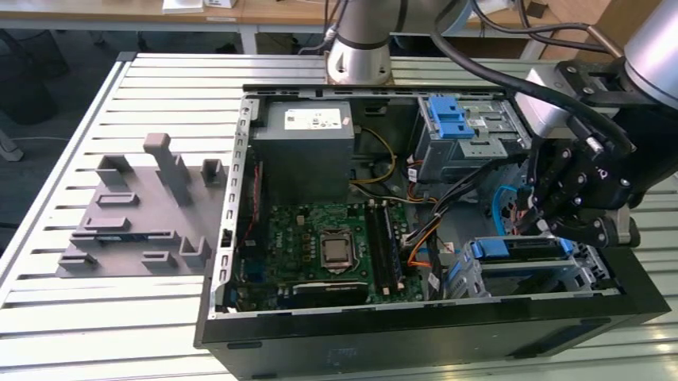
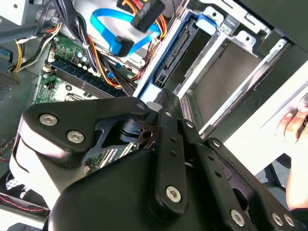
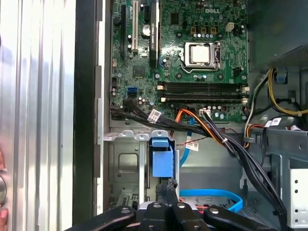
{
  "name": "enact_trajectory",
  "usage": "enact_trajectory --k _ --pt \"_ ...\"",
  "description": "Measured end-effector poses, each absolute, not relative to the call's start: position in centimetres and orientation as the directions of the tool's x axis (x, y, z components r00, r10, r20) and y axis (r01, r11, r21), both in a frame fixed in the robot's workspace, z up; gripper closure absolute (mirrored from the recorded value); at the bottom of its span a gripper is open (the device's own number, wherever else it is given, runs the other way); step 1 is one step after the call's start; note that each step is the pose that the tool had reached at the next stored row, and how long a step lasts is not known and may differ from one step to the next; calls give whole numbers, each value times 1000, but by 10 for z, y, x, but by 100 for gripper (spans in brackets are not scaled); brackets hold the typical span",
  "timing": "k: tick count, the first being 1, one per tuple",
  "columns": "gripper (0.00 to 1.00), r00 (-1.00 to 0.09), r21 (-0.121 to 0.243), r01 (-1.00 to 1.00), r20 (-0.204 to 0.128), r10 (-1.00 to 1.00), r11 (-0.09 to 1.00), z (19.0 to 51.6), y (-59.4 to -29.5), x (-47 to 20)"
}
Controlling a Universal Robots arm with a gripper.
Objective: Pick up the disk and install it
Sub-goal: 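Insert the first disk wire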
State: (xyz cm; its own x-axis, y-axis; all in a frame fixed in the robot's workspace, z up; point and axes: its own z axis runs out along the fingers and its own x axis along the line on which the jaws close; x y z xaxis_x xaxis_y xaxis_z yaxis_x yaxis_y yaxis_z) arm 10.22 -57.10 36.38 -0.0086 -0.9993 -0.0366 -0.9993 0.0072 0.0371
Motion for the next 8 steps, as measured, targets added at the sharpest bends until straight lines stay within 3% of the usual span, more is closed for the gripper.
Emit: enact_trajectory --k 8 --pt "89 -9 37 -999 -37 -999 8 364 -566 111"
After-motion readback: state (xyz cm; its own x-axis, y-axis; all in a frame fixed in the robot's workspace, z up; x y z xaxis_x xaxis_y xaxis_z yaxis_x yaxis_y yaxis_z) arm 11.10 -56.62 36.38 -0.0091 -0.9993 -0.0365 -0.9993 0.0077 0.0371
